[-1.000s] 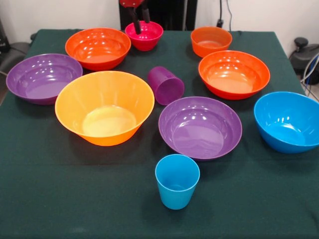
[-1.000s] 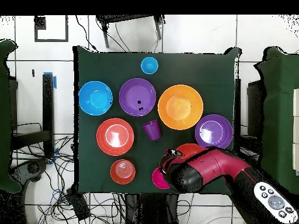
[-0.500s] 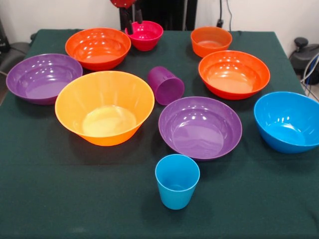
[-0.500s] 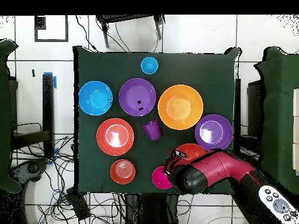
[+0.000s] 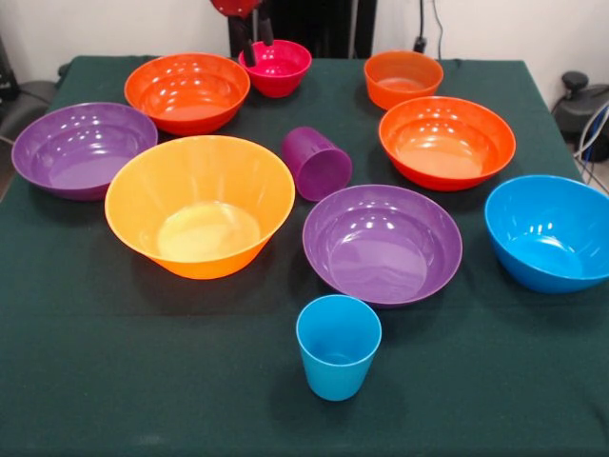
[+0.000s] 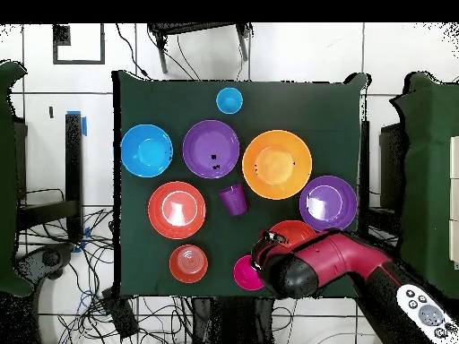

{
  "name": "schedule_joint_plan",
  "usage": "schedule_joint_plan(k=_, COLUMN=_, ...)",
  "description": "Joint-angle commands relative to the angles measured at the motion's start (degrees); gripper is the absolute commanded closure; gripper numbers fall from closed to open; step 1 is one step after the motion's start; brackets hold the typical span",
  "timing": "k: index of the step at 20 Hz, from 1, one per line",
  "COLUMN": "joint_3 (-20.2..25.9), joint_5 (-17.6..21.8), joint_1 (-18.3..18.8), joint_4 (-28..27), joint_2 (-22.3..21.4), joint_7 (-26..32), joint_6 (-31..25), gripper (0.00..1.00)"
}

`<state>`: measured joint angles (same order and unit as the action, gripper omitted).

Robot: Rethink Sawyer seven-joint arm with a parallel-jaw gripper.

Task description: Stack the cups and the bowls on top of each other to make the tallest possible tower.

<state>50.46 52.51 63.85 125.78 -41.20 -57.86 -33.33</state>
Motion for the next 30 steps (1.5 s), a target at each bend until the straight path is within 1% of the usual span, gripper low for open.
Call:
schedule_joint_plan(k=1, joint_3=-0.02, joint_5=7.08, joint_1=-1.18, joint_4=3.02, joint_2=4.28, joint_7=6.04, joint_6=2.35, gripper=0.00)
schedule_joint_plan(k=5, joint_3=0.24, joint_5=7.75, joint_1=-1.31, joint_4=2.68, joint_2=4.96, joint_7=5.57, joint_6=2.82, gripper=0.00)
schedule_joint_plan(k=6, joint_3=0.30, joint_5=7.84, joint_1=-0.56, joint_4=2.42, joint_2=5.37, joint_7=6.40, joint_6=2.55, gripper=0.00)
schedule_joint_plan(k=15, joint_3=0.18, joint_5=8.57, joint_1=1.16, joint_4=1.49, joint_2=7.63, joint_7=8.50, joint_6=1.44, gripper=0.00)
schedule_joint_plan(k=22, joint_3=-0.36, joint_5=9.02, joint_1=1.69, joint_4=0.33, joint_2=9.92, joint_7=9.54, joint_6=0.36, gripper=0.00)
schedule_joint_plan(k=30, joint_3=-0.57, joint_5=10.76, joint_1=1.68, joint_4=0.50, joint_2=11.51, joint_7=8.03, joint_6=1.99, gripper=0.00)
